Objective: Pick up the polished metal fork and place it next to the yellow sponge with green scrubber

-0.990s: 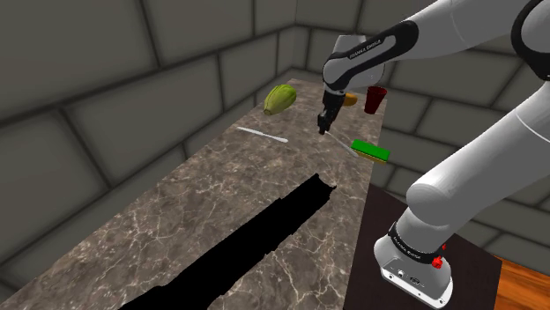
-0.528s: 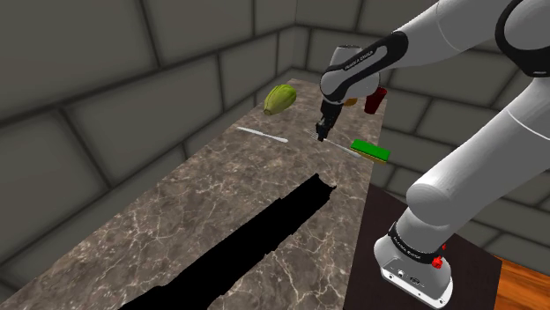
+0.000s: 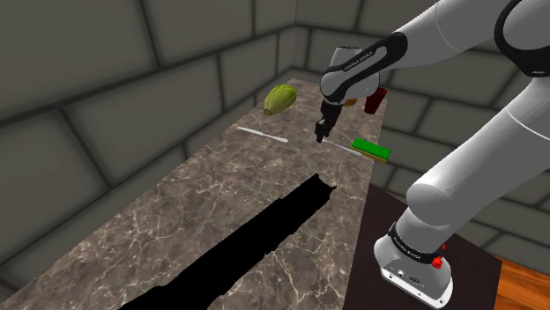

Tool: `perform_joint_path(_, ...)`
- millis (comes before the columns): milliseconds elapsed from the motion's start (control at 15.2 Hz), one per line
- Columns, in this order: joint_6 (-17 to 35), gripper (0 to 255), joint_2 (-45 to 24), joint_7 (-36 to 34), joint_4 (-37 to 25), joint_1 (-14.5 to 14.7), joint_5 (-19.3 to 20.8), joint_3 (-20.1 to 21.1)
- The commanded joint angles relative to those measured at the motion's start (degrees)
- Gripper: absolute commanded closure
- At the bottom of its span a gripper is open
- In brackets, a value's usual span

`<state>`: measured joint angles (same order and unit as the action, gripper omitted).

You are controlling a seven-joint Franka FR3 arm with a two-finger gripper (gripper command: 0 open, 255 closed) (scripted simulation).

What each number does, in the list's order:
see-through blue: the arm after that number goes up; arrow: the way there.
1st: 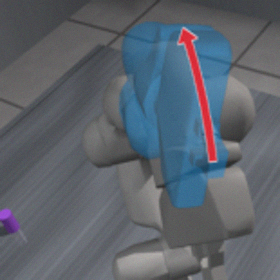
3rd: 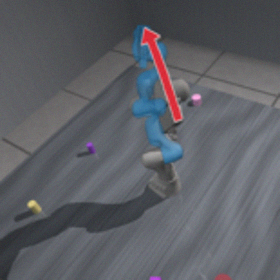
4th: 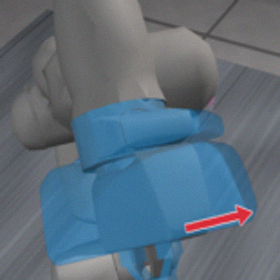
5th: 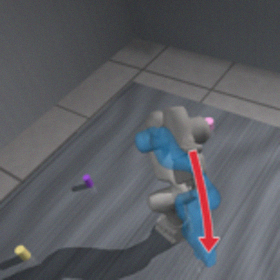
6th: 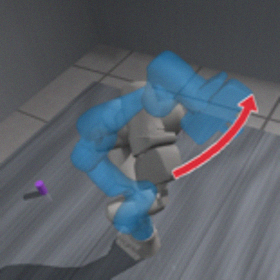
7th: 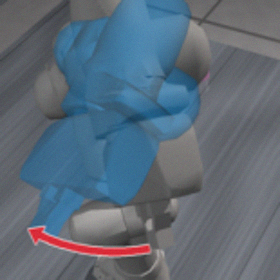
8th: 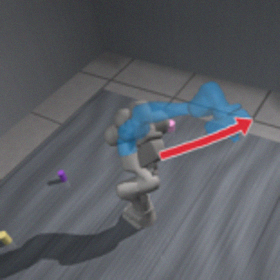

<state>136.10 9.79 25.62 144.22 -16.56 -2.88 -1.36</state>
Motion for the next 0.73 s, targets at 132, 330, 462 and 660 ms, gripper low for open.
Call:
perform_joint_path(132,0.0,0,0.0,0.0,0.0,0.0,0.0,0.0)
perform_joint_path(330,-2.1,0,1.4,-0.1,-0.7,-0.1,0.2,0.0)
perform_joint_path(462,-6.4,0,4.0,-0.3,-2.4,-0.2,0.4,-0.1)
perform_joint_path(660,-8.1,0,4.9,-0.3,-3.2,-0.2,0.5,-0.1)
